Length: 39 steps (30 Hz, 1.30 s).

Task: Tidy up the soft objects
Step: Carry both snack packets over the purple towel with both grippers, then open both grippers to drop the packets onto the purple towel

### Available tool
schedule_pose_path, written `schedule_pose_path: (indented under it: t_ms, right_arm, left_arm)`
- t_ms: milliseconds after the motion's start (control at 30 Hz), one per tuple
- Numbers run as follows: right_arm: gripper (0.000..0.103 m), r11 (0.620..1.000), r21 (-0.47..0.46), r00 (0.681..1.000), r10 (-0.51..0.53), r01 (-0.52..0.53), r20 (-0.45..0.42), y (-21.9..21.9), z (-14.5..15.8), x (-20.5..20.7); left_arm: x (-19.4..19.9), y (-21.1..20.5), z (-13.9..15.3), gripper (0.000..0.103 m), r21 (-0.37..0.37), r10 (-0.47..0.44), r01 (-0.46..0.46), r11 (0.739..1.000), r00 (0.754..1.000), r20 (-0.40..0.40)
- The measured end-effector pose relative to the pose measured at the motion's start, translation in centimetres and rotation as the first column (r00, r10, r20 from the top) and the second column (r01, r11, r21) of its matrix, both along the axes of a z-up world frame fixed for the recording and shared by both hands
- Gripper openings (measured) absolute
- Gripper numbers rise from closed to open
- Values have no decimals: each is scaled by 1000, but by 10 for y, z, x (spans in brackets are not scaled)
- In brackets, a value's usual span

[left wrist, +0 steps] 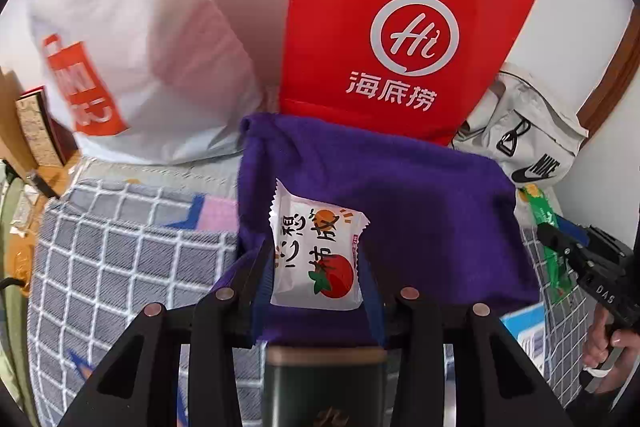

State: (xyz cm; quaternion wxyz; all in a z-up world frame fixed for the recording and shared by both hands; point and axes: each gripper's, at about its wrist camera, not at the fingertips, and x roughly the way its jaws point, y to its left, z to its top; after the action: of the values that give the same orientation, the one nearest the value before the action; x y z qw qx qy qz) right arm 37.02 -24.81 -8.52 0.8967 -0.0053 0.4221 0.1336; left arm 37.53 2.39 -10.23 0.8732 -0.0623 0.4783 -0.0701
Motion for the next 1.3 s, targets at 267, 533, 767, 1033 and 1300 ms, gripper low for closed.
schedule_pose_path:
  t_ms: [267,533,767,1033,1300]
  right_arm:
    - [33,1000,-13,999,-3,3,-54,-1,-25,37]
    - [33,1000,-16,990,19,-21,-138,2,-61,61]
    - [33,999,-7,979,33,-35,-200,0,-77,73]
    - [37,999,-40,979,12,-20,-202,-7,-84,80]
    - [78,999,-18,988,37,-40,-149,-2,-70,68]
  left_arm:
    - [37,-4,-17,38,-8,-3,3,1000,999,-42]
    - [62,-4,-42,38,-6,-6,5,1000,995,-102]
    - [70,-6,-54,40,-12,-9,8,1000,992,-126]
    - [79,-10,-62,42,-26,-24,20,999,988,-152]
    - [79,-21,-57,59,-11,-42,41,999,991,-129]
